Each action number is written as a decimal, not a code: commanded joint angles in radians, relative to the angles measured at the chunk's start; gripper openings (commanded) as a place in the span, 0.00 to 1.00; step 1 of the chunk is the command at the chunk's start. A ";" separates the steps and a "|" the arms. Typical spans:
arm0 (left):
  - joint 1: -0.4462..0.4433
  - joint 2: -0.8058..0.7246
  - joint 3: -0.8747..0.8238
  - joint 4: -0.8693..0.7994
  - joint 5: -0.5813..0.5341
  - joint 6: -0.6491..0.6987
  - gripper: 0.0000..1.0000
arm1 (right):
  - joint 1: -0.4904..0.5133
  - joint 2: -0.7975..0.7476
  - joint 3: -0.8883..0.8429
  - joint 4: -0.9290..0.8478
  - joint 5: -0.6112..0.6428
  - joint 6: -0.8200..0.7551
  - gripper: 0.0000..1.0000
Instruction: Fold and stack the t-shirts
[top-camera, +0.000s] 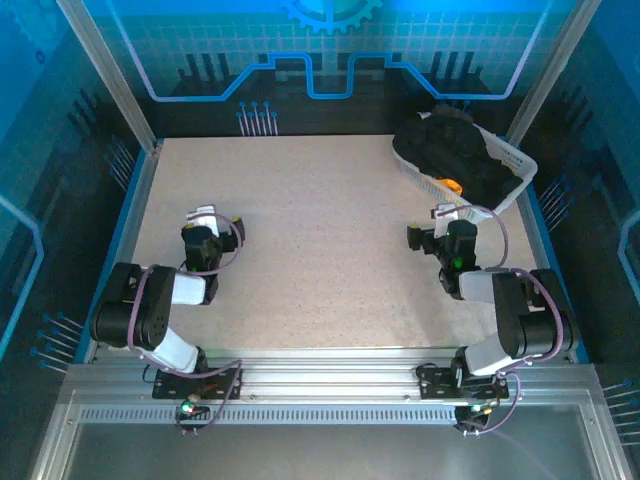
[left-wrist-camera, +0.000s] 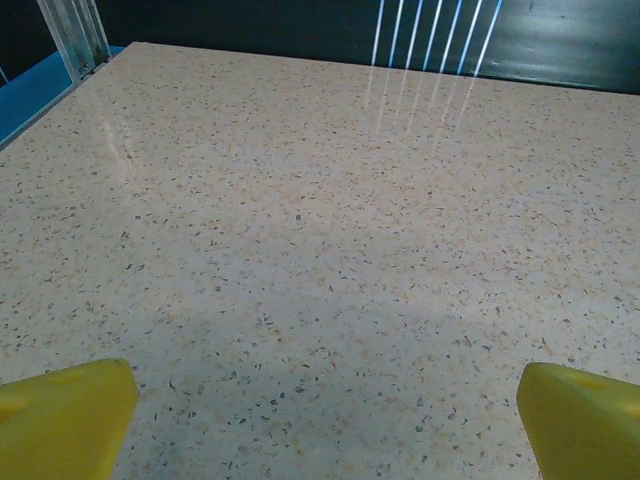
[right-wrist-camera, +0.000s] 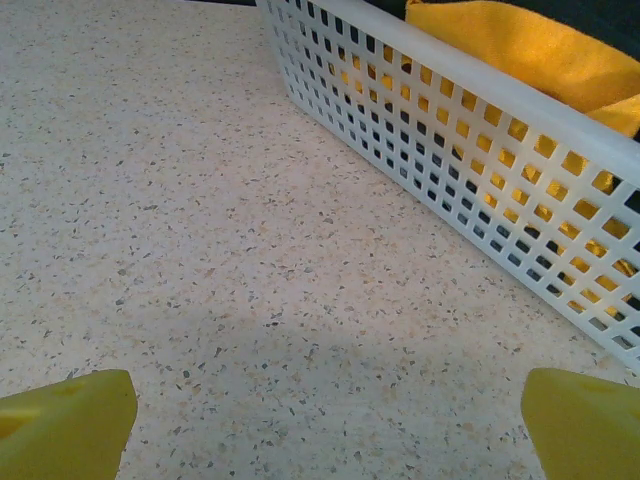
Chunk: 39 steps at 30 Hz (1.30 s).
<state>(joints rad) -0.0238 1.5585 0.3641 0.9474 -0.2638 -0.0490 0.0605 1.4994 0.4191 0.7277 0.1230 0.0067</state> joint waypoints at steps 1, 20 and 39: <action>-0.005 -0.006 -0.004 0.019 0.009 0.018 0.99 | 0.009 0.004 0.004 0.041 0.009 0.006 1.00; -0.005 -0.006 -0.002 0.015 0.010 0.018 0.99 | 0.009 0.003 0.005 0.041 0.008 0.006 1.00; -0.093 -0.236 0.805 -1.164 0.232 -0.740 0.99 | -0.077 0.162 1.296 -1.434 0.057 0.579 0.93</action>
<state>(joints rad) -0.0925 1.2148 1.0718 0.0803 -0.2535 -0.6018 -0.0025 1.4712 1.6203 -0.3061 0.2050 0.4774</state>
